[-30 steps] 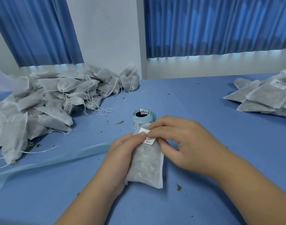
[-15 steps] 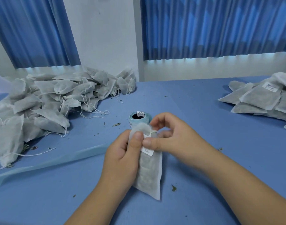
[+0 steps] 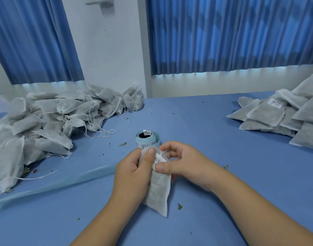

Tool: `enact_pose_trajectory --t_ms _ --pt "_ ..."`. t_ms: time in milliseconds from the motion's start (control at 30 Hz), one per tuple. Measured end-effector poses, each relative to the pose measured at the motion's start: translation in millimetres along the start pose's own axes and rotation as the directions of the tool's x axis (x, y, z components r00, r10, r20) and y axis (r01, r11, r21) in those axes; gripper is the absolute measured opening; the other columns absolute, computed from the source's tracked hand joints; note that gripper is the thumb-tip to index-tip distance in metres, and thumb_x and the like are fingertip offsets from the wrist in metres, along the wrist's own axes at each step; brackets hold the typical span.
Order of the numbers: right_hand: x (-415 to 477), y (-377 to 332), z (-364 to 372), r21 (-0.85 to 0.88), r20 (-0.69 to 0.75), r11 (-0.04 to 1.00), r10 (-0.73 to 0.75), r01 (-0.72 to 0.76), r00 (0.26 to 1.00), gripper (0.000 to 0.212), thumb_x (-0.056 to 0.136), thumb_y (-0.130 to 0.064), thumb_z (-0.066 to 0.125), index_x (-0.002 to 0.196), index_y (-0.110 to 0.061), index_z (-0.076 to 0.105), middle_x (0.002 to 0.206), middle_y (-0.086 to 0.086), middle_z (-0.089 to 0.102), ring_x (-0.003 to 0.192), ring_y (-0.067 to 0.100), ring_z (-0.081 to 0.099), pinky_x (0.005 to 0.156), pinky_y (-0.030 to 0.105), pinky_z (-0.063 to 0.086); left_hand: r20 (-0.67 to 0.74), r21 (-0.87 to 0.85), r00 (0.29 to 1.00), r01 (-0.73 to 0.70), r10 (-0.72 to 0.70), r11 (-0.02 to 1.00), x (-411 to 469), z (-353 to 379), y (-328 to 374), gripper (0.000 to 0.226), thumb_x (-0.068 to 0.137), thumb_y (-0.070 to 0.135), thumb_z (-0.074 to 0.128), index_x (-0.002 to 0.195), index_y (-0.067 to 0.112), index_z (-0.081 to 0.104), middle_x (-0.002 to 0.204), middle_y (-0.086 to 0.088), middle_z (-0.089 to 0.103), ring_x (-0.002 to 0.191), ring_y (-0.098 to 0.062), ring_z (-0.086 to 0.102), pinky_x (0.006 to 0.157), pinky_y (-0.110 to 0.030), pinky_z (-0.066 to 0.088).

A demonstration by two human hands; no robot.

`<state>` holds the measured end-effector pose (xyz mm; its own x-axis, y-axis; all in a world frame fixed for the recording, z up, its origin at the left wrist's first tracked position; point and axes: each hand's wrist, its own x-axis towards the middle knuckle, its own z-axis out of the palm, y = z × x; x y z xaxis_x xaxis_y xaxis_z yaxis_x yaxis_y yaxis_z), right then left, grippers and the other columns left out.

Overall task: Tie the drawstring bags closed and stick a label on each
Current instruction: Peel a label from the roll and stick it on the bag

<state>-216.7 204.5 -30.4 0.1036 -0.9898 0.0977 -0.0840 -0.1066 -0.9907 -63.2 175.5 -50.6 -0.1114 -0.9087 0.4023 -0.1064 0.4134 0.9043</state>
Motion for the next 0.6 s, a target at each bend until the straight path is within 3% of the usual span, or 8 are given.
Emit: enact_pose_trajectory --t_ms 167,300,367,467,600 --pt "-9 5 -6 -0.103 -0.105 0.993 -0.075 0.064 0.992 0.024 0.072 -0.035 0.075 0.094 -0.030 0.064 0.090 -0.003 0.067 0.075 0.016 0.063 0.068 0.037 0.054 0.008 -0.024 1.000 0.019 -0.019 1.000 6 15 6 0.042 0.094 0.035 0.058 0.076 -0.003 0.058 0.061 -0.001 0.052 0.056 -0.011 0.045 0.051 -0.021 0.038" --pt "-22 6 -20 -0.041 -0.161 0.995 -0.094 0.088 0.982 0.019 0.091 -0.029 0.062 0.110 -0.029 0.060 0.094 -0.004 0.074 0.086 0.015 0.069 0.078 0.030 0.054 0.019 -0.135 0.997 0.076 -0.074 0.988 14 44 23 0.036 0.098 0.033 0.054 0.075 0.007 0.065 0.064 0.000 0.062 0.057 -0.011 0.055 0.055 -0.025 0.046" --pt "-33 2 -32 0.030 -0.186 0.997 -0.071 0.078 0.980 0.024 0.095 -0.025 0.059 0.119 -0.024 0.057 0.089 -0.003 0.074 0.079 0.013 0.070 0.067 0.021 0.051 0.011 -0.200 0.992 0.122 -0.122 0.972 23 63 31 0.034 0.099 0.033 0.053 0.073 0.014 0.066 0.060 0.008 0.065 0.053 -0.004 0.058 0.050 -0.016 0.046" --pt "-51 -3 -55 0.090 -0.207 0.995 -0.030 0.050 0.978 0.043 0.086 -0.031 0.063 0.125 -0.021 0.050 0.090 0.006 0.071 0.069 0.028 0.068 0.054 0.029 0.051 0.016 -0.177 0.992 0.125 -0.124 0.976 37 98 45 0.033 0.098 0.035 0.052 0.075 0.015 0.063 0.057 0.014 0.064 0.050 0.002 0.055 0.046 -0.011 0.040" --pt "-76 -7 -92 0.182 -0.397 0.982 0.021 0.057 0.917 0.031 0.092 -0.012 0.063 0.121 -0.016 0.052 0.094 0.012 0.071 0.064 0.030 0.067 0.051 0.030 0.050 0.179 -0.131 0.973 0.172 -0.148 0.976 45 153 63 0.033 0.099 0.041 0.048 0.089 0.014 0.064 0.086 0.002 0.068 0.074 -0.010 0.061 0.062 -0.025 0.043"
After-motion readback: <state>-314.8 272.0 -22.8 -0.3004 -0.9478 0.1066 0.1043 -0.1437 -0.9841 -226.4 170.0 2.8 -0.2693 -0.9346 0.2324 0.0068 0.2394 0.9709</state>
